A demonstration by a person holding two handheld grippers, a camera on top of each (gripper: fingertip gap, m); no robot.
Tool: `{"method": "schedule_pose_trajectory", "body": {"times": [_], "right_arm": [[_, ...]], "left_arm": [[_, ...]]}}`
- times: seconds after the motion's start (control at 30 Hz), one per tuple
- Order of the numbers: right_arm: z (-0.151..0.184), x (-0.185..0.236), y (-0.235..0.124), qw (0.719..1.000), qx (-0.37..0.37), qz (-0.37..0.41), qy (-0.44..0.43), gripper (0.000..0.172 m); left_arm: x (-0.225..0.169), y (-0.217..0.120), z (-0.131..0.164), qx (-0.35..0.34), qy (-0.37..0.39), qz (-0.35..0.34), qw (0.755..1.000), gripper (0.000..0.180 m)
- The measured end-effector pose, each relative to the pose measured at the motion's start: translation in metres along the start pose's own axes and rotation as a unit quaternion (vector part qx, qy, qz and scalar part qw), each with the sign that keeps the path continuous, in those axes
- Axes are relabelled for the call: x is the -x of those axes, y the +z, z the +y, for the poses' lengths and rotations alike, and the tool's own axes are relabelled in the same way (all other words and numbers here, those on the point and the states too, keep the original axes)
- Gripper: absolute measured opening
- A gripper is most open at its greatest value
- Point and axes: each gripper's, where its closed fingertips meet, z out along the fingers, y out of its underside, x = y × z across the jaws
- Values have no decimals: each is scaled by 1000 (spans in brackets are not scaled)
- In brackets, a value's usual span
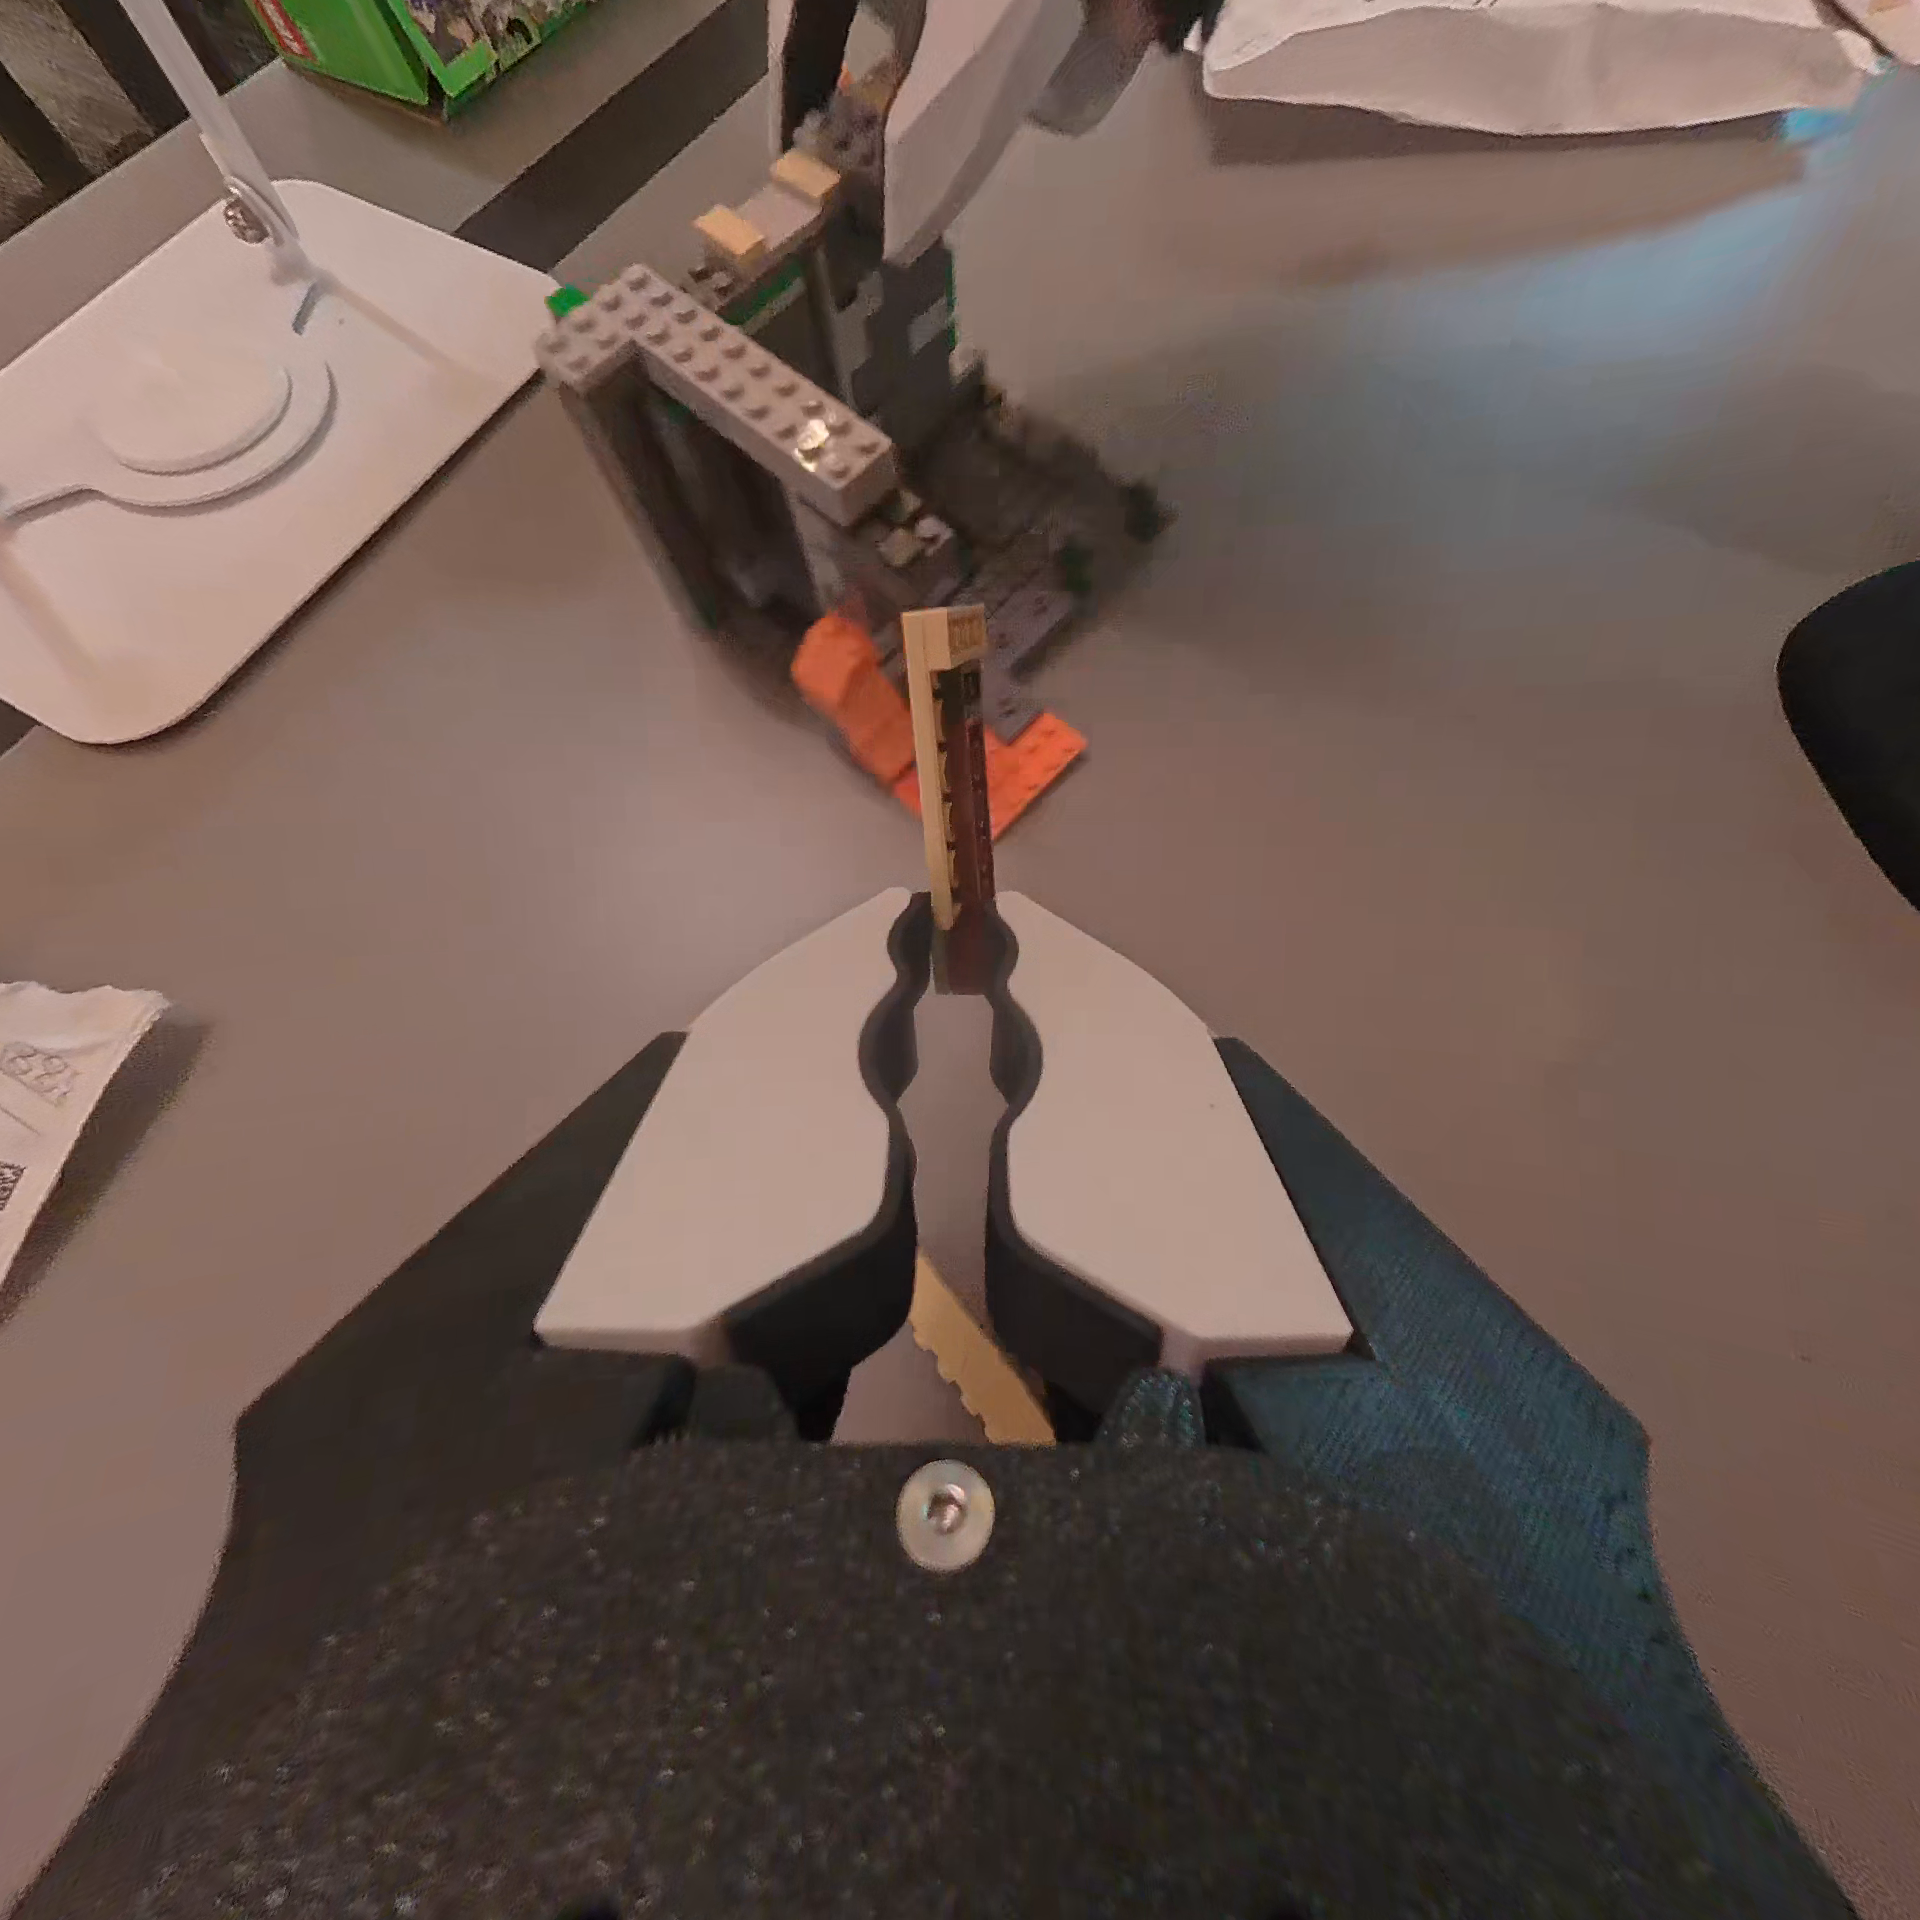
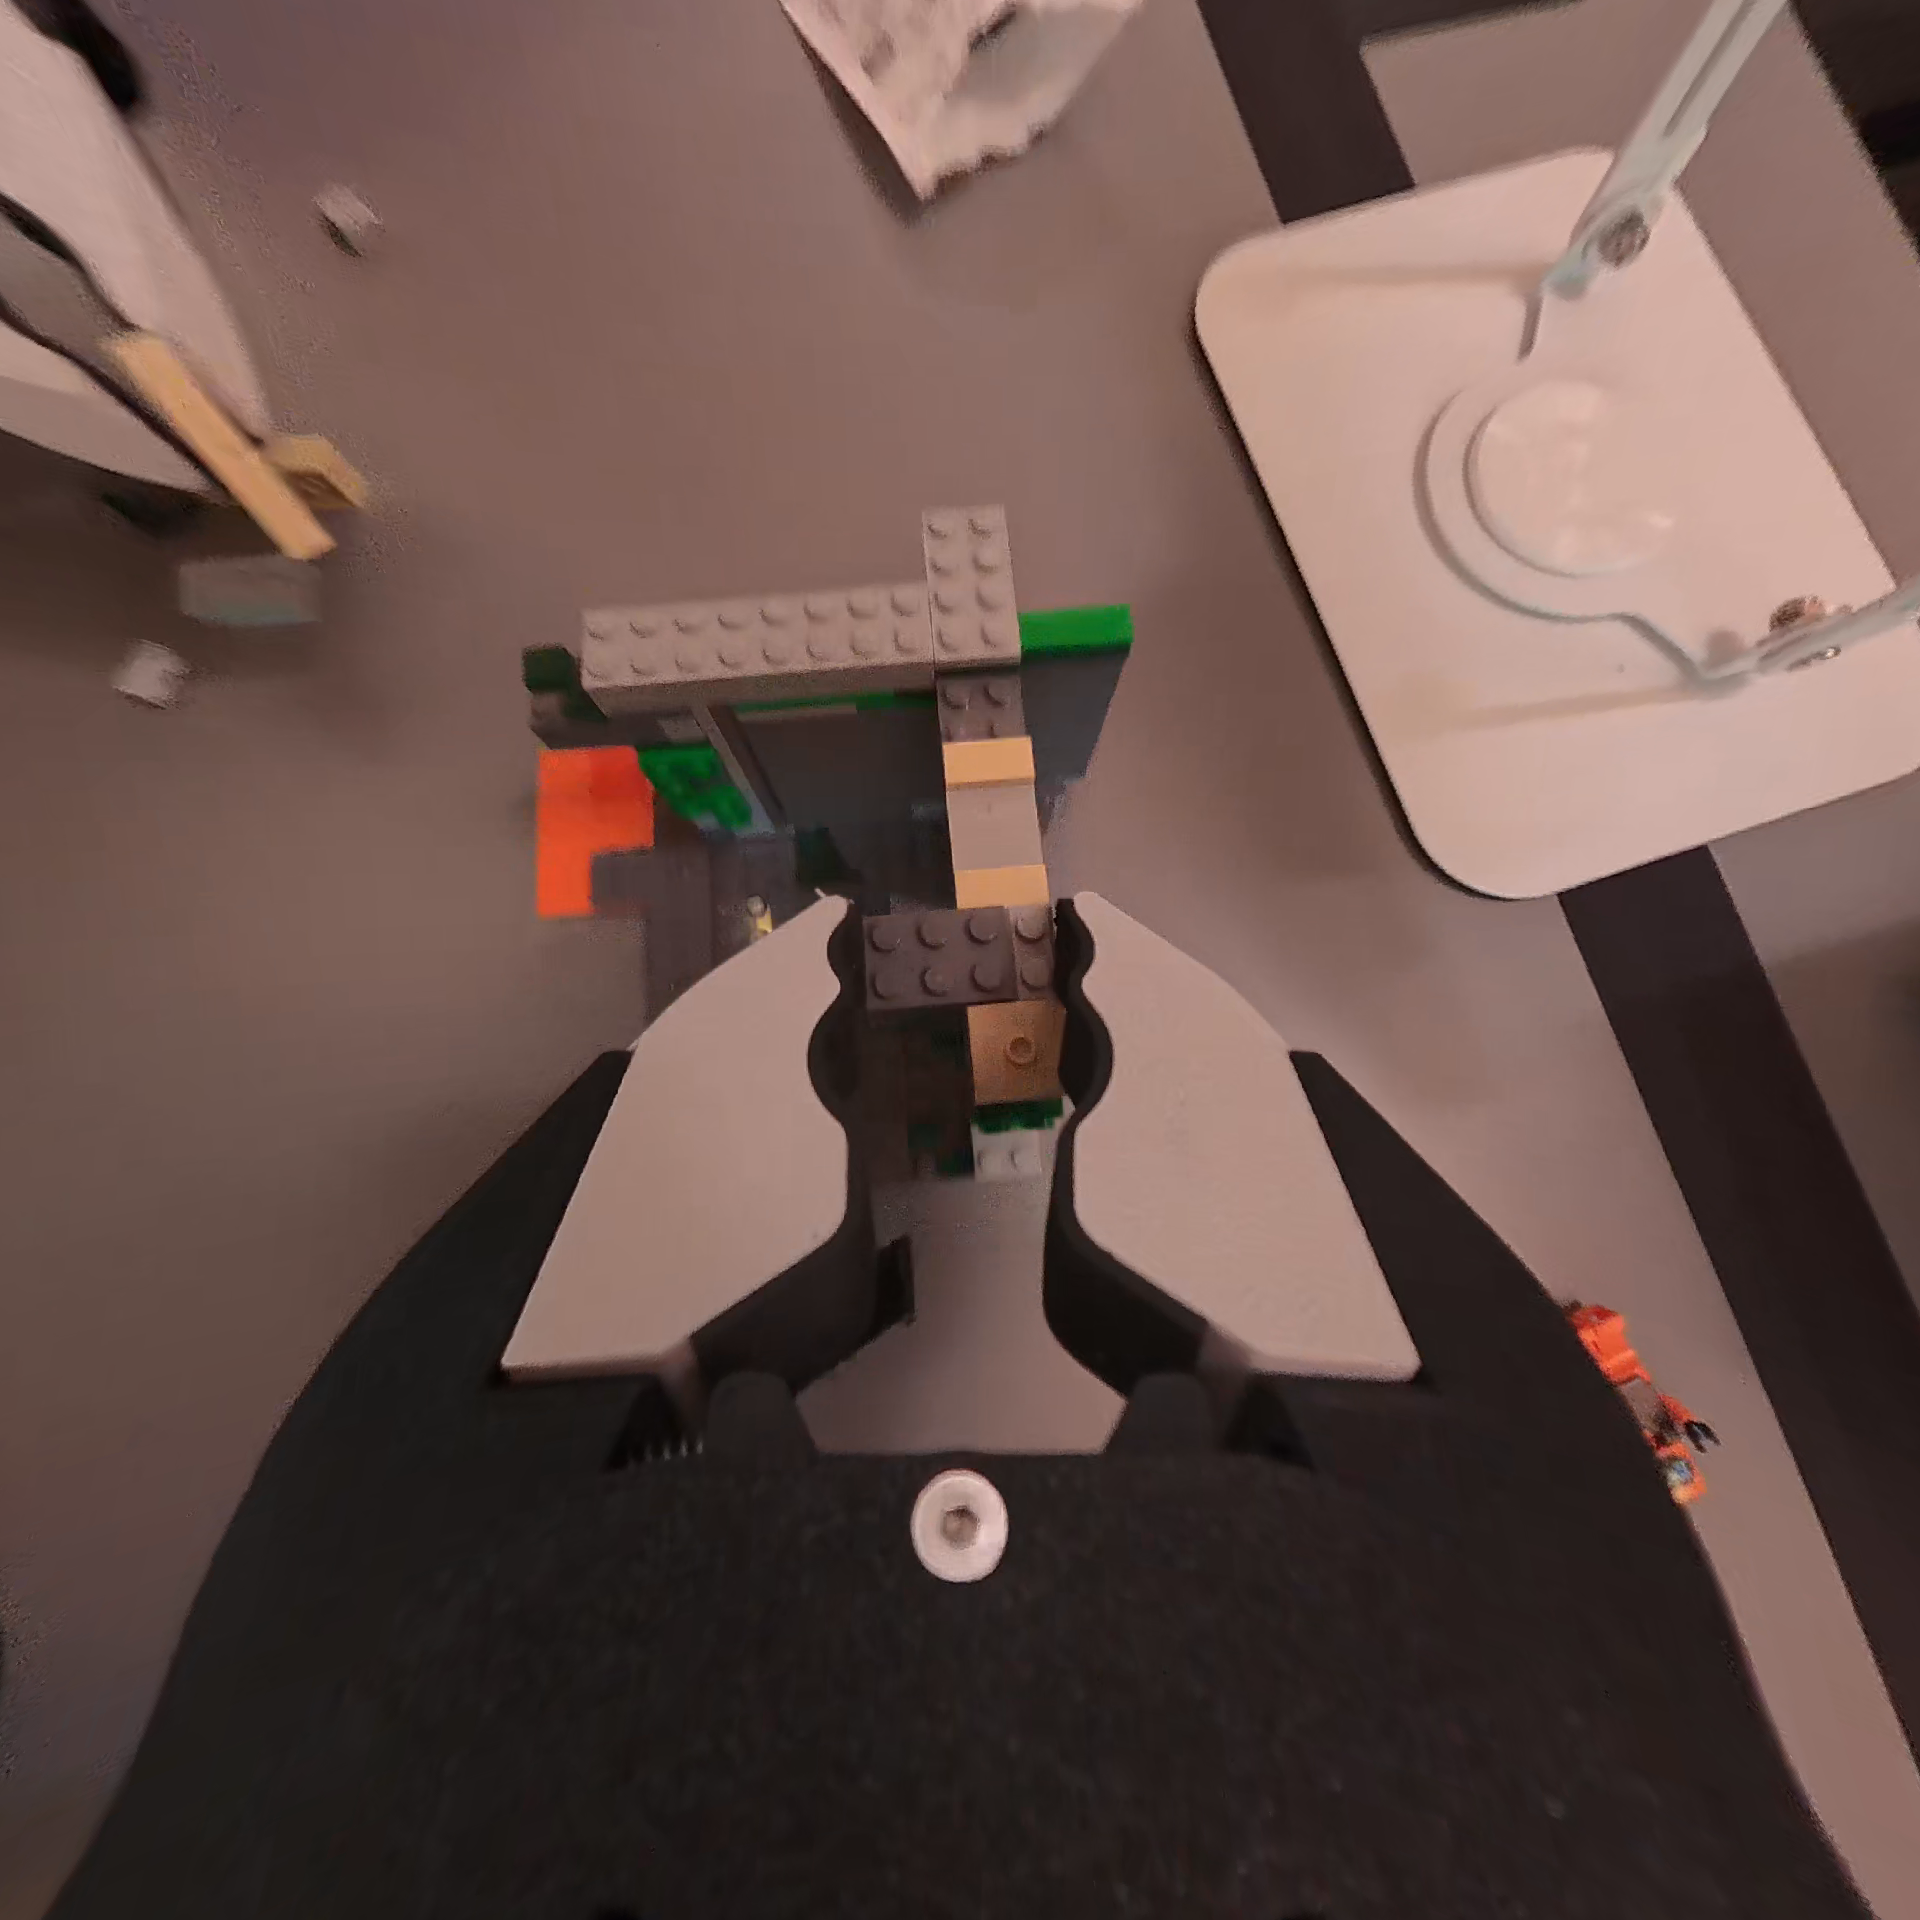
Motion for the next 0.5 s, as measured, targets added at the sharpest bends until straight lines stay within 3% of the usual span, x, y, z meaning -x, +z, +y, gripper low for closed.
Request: {"method": "schedule_pose_trajectory", "body": {"times": [0.03,0.13,0.27,0.37,0.5], "right_arm": [[3,-3,5,1000,12,9,0,36],[-4,-2,5,1000,6,28,-6,42],[-27,8,-22,997,-43,66,-14,51],[-44,49,-36,994,-88,48,-32,51],[-43,117,-23,990,-107,20,-87,50]], "left_arm": [[-1,1,0,-2,-1,0,1000,9],[-3,5,3,-5,0,0,1000,9],[-5,7,0,-19,21,-7,1000,9],[-14,6,-7,-37,50,-3,998,9],[-32,5,-13,-62,110,17,992,9]]}}
